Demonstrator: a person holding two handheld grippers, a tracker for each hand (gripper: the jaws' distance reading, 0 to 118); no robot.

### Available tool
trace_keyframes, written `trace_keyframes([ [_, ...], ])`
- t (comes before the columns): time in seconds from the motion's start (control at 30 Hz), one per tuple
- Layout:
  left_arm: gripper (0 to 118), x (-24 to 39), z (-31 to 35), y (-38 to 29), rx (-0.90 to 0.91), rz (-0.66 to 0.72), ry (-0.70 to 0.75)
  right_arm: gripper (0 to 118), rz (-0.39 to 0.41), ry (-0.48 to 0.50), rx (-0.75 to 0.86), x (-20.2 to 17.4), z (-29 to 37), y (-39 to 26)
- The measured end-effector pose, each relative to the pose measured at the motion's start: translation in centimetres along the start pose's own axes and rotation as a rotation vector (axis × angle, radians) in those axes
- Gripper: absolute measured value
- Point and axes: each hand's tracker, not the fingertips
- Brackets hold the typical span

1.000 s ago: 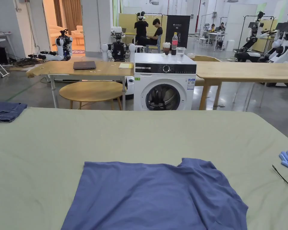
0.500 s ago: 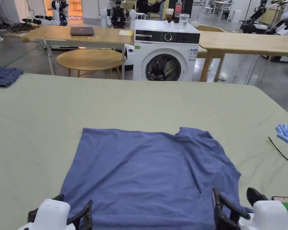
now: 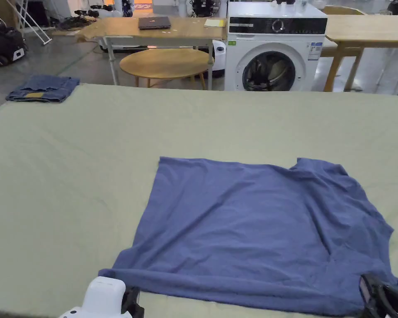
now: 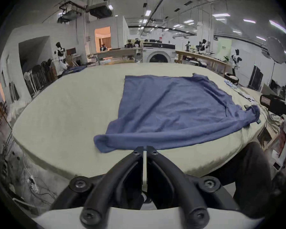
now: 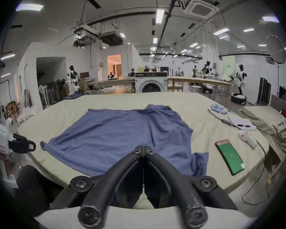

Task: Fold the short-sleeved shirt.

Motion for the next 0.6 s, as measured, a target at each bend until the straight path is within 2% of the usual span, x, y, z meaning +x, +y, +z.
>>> trace_keyframes([
  [0.03,0,-0.7,0.0,-0.2,-0.001,0.012,0.007,0,-0.003,0.003,-0.011,0.2,0.0,-0.1],
  [0.07,8,-1.3,-0.1,-0.2,-0.001,0.026,0.012,0,-0.004,0.008,-0.022,-0.2,0.0,-0.4],
  [0.1,33,-2.0,-0.3,0.0,-0.007,0.034,0.02,0,-0.005,0.011,-0.03,-0.2,0.0,-0.5],
  [0.17,114,-3.3,-1.2,0.3,-0.044,0.043,0.027,0,0.005,0.011,-0.043,0.1,-0.1,-0.6],
  [0.2,118,-3.8,-1.5,0.3,-0.04,0.041,0.027,0,0.01,0.011,-0.048,0.0,-0.2,-0.8],
  [0.23,118,-4.4,-1.6,0.3,0.002,0.042,0.038,0,0.01,0.011,-0.054,0.1,-0.3,-0.8],
  [0.33,118,-6.1,-4.0,0.8,-0.048,0.06,0.025,0,0.005,0.002,-0.072,0.5,-0.7,-0.7],
  [0.4,108,-7.0,-5.4,1.1,-0.043,0.088,-0.011,0,-0.004,0.0,-0.084,0.8,-1.0,-0.4],
  [0.43,96,-7.4,-6.3,1.3,-0.062,0.102,-0.024,0,-0.007,-0.003,-0.09,1.0,-1.1,-0.3],
  [0.53,17,-7.6,-8.3,1.4,-0.091,0.083,-0.028,0,-0.016,-0.009,-0.104,1.5,-1.3,0.1],
  [0.57,1,-7.6,-9.1,1.3,-0.148,0.081,-0.042,0,-0.022,-0.012,-0.106,1.8,-1.4,0.3],
  [0.6,1,-7.4,-9.4,1.3,-0.158,0.061,-0.031,0,-0.024,-0.016,-0.107,1.9,-1.3,0.4],
])
